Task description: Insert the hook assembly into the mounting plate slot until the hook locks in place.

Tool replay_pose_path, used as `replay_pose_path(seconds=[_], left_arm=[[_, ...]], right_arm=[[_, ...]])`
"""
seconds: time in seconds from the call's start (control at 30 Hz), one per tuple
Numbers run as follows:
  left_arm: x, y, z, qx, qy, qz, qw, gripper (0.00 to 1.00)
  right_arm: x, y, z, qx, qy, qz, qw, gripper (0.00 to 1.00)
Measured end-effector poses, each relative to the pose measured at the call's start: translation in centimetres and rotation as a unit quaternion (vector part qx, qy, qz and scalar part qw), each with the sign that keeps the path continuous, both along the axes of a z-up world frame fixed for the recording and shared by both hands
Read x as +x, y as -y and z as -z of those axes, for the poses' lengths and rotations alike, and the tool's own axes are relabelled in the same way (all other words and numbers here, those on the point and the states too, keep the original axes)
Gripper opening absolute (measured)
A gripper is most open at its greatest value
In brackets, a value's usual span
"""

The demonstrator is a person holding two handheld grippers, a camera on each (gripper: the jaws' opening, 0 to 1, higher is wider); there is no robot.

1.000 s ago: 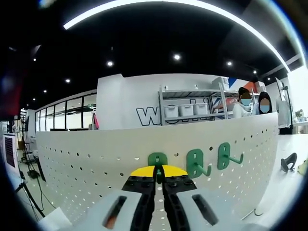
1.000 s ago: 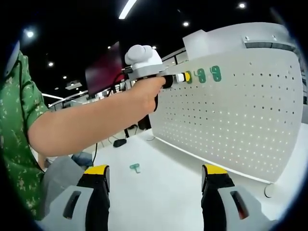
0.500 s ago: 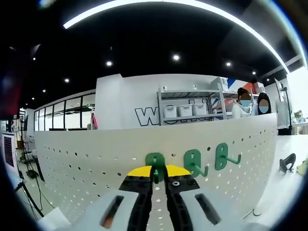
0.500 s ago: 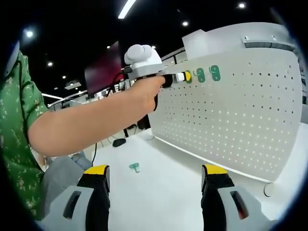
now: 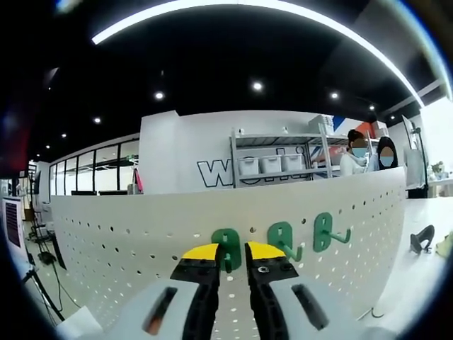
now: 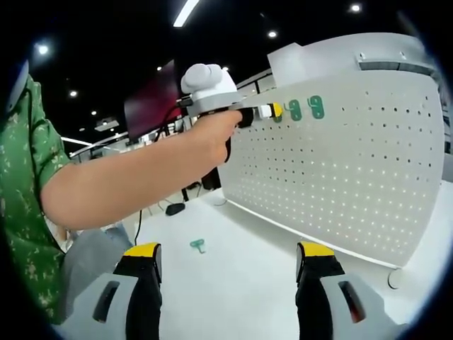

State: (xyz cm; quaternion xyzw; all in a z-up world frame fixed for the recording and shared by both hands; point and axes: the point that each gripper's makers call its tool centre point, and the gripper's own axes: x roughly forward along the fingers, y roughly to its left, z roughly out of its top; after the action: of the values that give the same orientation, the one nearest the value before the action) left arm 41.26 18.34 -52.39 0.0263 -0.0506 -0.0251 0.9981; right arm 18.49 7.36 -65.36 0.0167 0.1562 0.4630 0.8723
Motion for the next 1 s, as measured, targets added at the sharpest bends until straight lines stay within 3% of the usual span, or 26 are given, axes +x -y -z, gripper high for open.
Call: replay_pose_path(seconds=[1.0], left_arm=[[-1.2, -0.5, 0.8, -0.008, -0.01, 0.008, 0.9999, 0.23]], right_arm=[[-0.7, -0.8, -0.4, -0.006, 0.005, -0.003, 1.0, 0.79]])
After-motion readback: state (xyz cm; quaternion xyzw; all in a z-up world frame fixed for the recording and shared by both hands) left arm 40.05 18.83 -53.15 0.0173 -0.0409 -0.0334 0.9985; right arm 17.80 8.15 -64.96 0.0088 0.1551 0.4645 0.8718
